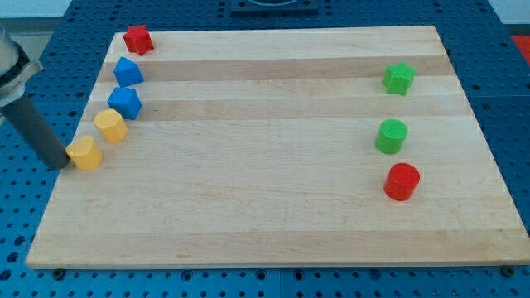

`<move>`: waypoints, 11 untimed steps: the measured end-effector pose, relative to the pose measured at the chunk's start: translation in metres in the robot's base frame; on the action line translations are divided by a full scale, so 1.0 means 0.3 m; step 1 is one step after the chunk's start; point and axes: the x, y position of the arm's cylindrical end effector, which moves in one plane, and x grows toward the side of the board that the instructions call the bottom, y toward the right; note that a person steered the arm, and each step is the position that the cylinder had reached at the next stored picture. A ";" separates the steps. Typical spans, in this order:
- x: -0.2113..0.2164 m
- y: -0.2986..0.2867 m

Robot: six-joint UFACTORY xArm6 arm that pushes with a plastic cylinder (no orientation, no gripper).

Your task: Move the green circle slightly down

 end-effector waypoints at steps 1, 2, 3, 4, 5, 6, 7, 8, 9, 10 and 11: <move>0.002 0.038; 0.015 0.040; 0.143 0.080; 0.158 0.373; 0.158 0.673; 0.146 0.823; 0.010 0.932; -0.128 1.105; -0.196 1.317; -0.221 1.509; -0.207 1.611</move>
